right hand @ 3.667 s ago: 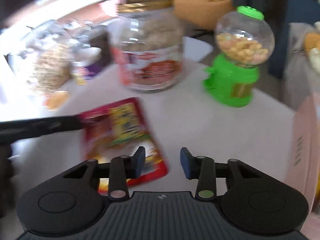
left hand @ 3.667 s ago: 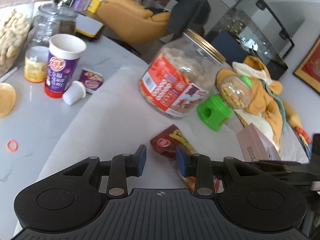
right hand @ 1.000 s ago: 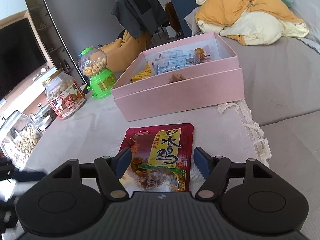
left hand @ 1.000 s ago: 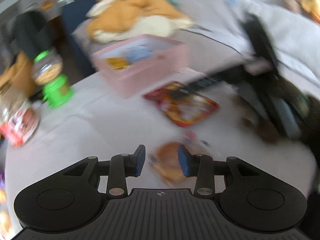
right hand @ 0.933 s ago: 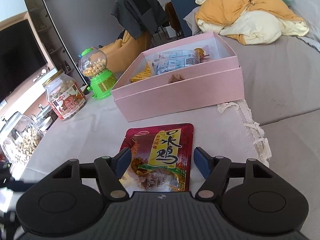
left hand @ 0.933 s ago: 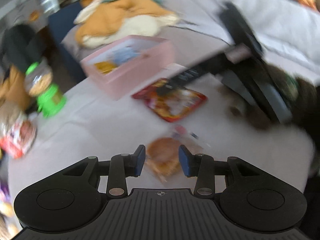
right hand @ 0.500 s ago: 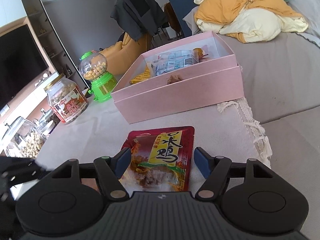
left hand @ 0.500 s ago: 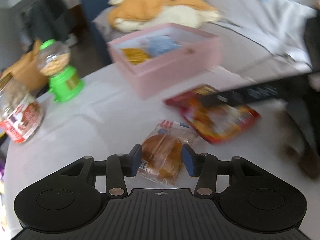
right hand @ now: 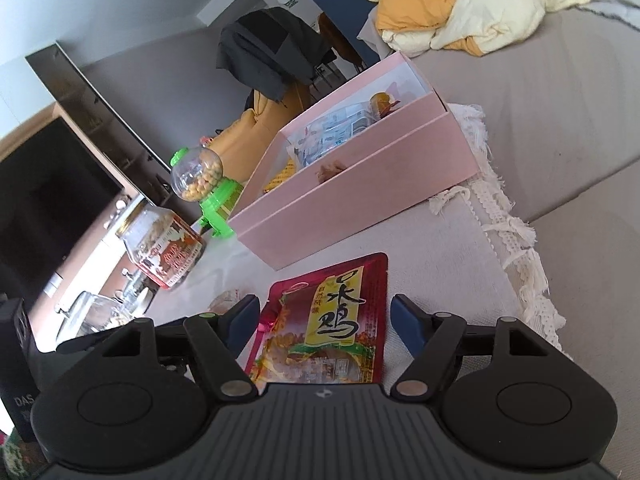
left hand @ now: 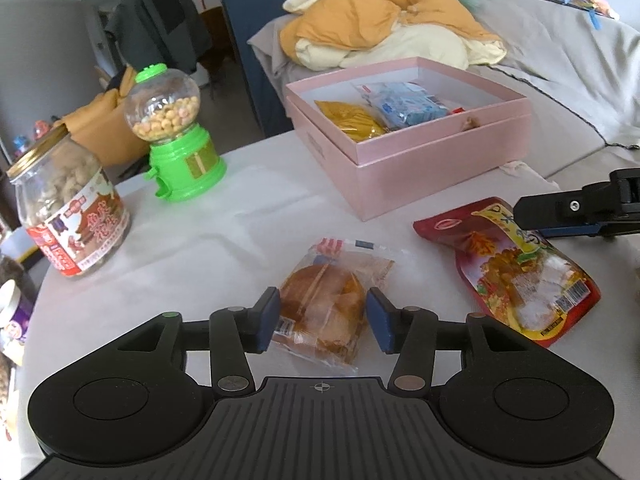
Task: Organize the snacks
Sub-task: 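Grasp the round bread packet with the left tool while the right tool holds the red bag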
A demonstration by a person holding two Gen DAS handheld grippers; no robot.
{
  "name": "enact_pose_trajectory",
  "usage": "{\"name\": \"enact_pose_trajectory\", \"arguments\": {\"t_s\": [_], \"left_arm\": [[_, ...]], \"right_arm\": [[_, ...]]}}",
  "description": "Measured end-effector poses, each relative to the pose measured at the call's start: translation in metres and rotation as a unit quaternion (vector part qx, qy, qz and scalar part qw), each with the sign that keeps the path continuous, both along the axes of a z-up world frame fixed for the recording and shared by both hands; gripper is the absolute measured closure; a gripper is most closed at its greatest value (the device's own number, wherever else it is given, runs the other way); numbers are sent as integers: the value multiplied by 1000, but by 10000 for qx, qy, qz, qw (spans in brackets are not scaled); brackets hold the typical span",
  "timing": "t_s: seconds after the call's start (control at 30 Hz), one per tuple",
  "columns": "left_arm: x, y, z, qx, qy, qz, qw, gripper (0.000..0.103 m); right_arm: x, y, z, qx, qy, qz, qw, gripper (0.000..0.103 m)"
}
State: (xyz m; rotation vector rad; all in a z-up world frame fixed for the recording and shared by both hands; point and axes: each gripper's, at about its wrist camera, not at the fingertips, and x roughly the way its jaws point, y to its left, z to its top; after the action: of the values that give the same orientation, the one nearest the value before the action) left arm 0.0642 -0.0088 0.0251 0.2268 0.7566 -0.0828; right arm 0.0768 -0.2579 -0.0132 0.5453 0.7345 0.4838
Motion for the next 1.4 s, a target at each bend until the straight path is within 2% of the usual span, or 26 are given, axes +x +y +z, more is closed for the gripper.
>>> {"name": "enact_pose_trajectory", "arguments": {"t_s": [0.07,0.17,0.23,0.33,0.37,0.43,0.53,0.73,0.8,0.87,0.9,1.0,1.13,1.17,1.2,1.4], "left_arm": [[-2,5,4,-284,36,-188,9994,50],[-8,25,17,-1052,-6,-456,9934,52],[-13,28,25,-924,-92,-763,9927,52],[-16,20,23,-307,42,-1035,9942,52],[-14,17,19,-149,118,-1058,9942,52],[-8,14,13,-66,256,-1037,9943,52],[3,15,4,-204,337,-836,9957,44],[30,24,-2,-613,152,-252,9977,42],[41,29,-7,-742,162,-72,9971,34],[53,36,-14,-1122,280,126,9932,25],[57,36,-13,-1202,174,176,9924,25],[69,30,-15,-1113,94,212,9935,26],[69,20,-16,-858,70,128,9962,29],[65,20,-16,-823,37,92,9966,36],[59,21,-16,-843,-2,70,9964,38],[16,35,-15,-1118,-69,212,9935,42]], "right_arm": [[0,1,1,-29,-10,8,10000,30],[-2,5,2,-159,-52,25,9999,30],[-2,7,3,-201,-67,33,9998,29],[-1,5,2,-177,-63,39,9998,29],[-1,5,2,-166,-61,40,9998,29],[-1,4,2,-160,-61,44,9998,29],[-1,4,2,-166,-64,45,9998,29],[-2,9,3,-339,-122,71,9993,28],[-4,16,5,-562,-191,106,9982,26],[-5,26,8,-913,-289,158,9953,23],[-7,33,10,-1120,-344,187,9929,22],[-10,50,12,-1680,-468,301,9842,18],[-9,57,12,-1922,-498,341,9795,15],[-8,58,12,-1946,-496,371,9789,13],[-8,59,12,-1982,-496,395,9781,12],[-7,79,13,-2502,-446,494,9659,7]]}}
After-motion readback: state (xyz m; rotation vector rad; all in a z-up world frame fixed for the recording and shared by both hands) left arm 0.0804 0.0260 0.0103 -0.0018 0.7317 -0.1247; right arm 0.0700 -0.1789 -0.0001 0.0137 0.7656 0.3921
